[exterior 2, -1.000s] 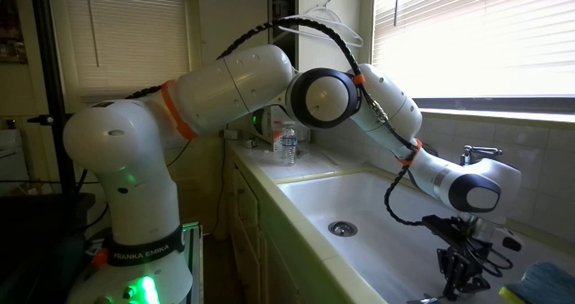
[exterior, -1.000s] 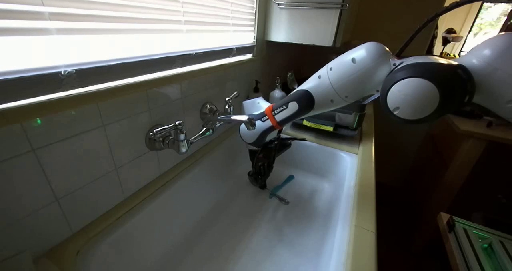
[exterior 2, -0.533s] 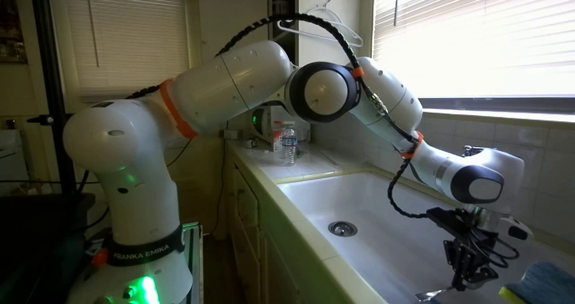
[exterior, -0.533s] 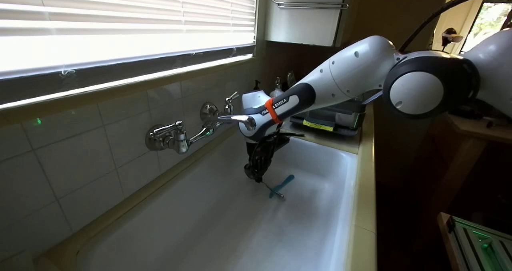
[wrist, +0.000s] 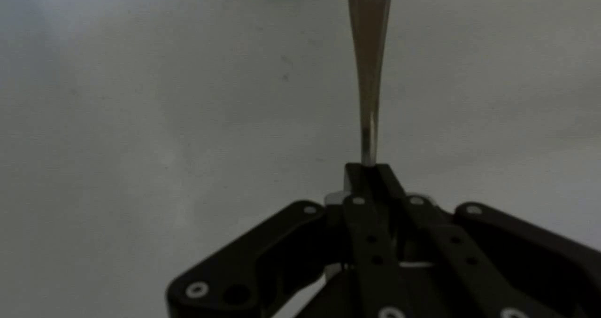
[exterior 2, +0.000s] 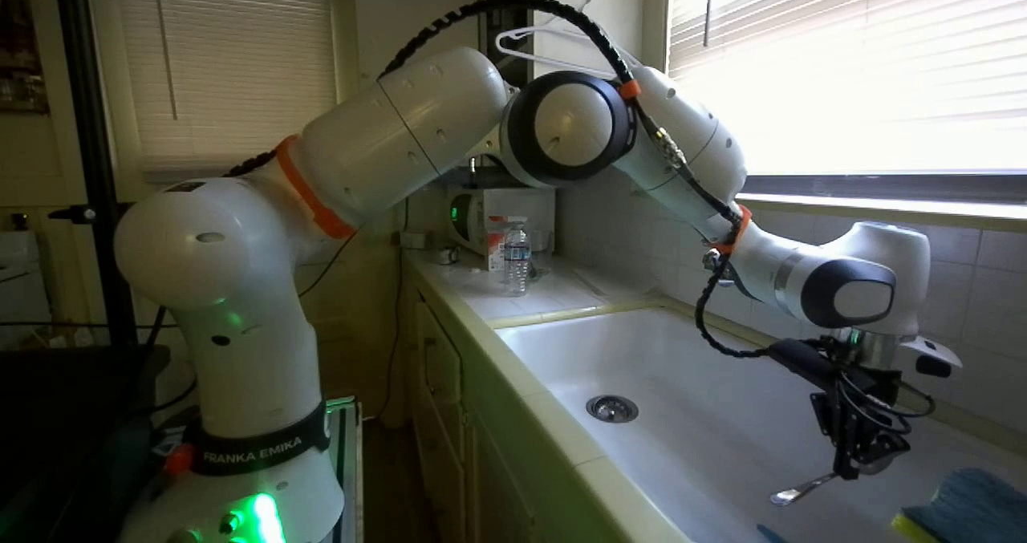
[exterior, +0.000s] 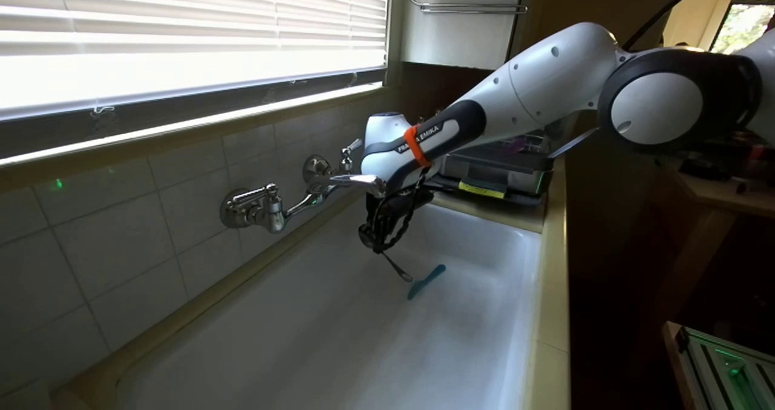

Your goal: Remove the spoon out of the sink

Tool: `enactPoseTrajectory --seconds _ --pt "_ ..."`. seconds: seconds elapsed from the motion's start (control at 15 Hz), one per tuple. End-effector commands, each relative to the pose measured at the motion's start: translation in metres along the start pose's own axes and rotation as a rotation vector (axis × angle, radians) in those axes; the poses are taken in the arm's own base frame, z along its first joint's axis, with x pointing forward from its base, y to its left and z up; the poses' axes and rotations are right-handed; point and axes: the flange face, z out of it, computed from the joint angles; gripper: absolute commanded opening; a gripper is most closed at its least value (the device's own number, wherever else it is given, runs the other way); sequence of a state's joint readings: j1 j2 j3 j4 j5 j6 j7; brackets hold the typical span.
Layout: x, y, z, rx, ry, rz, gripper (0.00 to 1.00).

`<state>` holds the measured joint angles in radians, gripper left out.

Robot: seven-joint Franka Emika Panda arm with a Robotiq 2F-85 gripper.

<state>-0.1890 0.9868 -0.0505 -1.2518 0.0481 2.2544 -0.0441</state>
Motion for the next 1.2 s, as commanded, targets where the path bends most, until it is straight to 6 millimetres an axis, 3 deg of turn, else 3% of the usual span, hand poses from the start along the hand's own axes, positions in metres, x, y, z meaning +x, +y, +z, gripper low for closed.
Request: enactPoseTrajectory --seconds 0.0,0.27,0.47,1.13 --pt "-0.017 -0.015 -0.017 -0.015 0.072 0.057 0.02" --pt "-0.033 -0.021 -0.031 -0.028 0.166 0.153 0.02" --pt "-0.051 -0.011 -0.042 -0.052 0.225 0.237 0.02" --pt "-0.143 0.021 -0.062 -0.118 0.349 0.411 0.02"
